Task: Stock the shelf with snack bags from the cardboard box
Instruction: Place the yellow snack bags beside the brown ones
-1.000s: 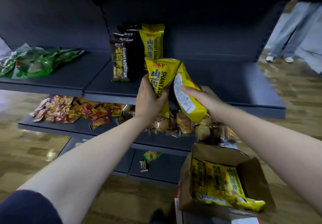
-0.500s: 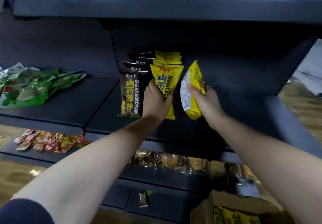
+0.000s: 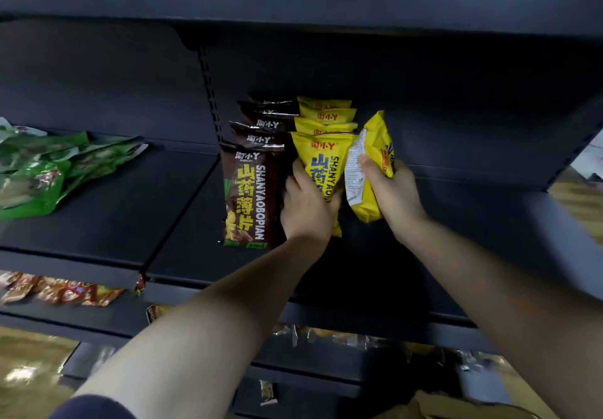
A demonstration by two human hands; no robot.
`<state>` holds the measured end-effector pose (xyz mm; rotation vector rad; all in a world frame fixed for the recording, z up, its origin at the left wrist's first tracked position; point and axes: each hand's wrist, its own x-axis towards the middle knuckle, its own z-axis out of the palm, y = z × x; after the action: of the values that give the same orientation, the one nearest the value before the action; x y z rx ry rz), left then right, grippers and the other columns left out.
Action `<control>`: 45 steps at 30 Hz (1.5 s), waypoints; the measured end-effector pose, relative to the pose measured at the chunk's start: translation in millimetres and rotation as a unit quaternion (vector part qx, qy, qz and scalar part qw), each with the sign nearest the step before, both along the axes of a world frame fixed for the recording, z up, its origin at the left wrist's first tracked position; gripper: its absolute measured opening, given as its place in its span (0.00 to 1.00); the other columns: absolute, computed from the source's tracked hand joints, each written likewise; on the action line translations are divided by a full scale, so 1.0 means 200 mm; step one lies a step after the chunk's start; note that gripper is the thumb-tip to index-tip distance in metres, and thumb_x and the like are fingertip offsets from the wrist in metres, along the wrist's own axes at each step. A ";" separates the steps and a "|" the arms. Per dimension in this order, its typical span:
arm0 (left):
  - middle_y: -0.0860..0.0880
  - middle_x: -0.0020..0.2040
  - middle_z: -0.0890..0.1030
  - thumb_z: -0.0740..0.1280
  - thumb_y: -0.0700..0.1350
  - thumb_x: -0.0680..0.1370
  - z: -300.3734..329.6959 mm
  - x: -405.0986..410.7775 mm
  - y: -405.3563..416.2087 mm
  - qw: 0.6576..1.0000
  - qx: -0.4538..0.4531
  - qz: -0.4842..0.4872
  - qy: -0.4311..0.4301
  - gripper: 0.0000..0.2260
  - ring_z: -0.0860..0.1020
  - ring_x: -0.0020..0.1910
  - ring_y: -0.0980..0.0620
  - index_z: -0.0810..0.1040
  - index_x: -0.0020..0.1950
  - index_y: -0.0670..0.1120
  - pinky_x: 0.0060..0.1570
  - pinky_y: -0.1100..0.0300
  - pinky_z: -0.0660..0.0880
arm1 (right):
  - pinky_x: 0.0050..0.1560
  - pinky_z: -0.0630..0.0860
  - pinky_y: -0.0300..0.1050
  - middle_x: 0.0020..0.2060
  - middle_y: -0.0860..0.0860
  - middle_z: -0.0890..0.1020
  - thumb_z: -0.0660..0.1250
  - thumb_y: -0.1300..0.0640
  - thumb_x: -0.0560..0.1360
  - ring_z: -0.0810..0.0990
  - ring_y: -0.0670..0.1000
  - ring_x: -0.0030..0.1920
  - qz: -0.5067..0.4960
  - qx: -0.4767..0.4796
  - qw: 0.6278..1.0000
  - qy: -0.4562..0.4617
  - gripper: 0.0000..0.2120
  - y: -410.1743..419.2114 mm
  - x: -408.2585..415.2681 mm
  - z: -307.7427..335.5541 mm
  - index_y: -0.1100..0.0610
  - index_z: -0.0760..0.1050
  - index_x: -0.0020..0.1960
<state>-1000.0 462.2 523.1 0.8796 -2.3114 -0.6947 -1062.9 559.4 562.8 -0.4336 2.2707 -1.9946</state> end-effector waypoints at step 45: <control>0.41 0.76 0.35 0.68 0.52 0.75 -0.09 0.06 0.04 0.979 -0.137 -0.115 -0.093 0.45 0.42 0.75 0.37 0.35 0.76 0.54 0.71 0.40 0.58 | 0.58 0.77 0.53 0.55 0.51 0.82 0.69 0.44 0.73 0.80 0.52 0.55 -0.024 0.047 0.998 0.037 0.23 0.01 0.00 -0.07 0.56 0.74 0.62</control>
<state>-988.7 470.2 504.8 0.5785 -2.6256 -0.3819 -1063.5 560.7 548.6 -0.4572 2.4303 -1.9138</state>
